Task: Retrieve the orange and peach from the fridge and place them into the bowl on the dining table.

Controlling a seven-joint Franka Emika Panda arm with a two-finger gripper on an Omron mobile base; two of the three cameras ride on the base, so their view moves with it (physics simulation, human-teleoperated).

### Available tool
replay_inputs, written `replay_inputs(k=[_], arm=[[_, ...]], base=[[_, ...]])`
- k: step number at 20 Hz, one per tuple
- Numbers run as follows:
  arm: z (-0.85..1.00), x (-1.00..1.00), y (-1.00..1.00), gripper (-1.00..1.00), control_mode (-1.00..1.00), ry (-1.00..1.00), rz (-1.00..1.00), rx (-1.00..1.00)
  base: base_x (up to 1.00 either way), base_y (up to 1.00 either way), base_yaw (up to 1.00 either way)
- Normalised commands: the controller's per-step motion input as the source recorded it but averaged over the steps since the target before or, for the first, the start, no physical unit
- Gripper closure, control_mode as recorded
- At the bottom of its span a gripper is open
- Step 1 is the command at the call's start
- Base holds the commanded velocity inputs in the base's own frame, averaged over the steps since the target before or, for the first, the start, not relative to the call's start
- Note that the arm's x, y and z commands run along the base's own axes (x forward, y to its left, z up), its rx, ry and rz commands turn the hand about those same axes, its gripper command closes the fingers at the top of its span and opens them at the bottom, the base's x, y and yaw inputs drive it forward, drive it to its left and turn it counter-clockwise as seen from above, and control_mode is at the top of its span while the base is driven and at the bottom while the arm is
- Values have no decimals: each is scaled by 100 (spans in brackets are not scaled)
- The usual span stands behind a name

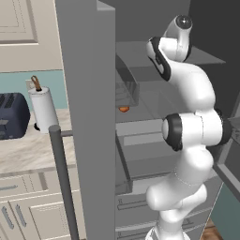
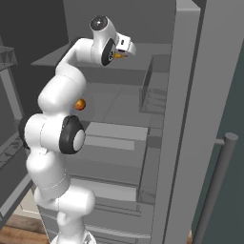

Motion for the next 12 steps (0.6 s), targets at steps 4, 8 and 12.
replay_inputs(k=[4, 8, 12], arm=[[-1, -100, 0, 100, -100, -7, 1, 0], [-1, -100, 0, 100, -100, -3, 4, 0], [-12, -100, 3, 100, -100, 0, 6, 0]], base=[[0, 0, 0], [0, 0, 0], [0, 0, 0]])
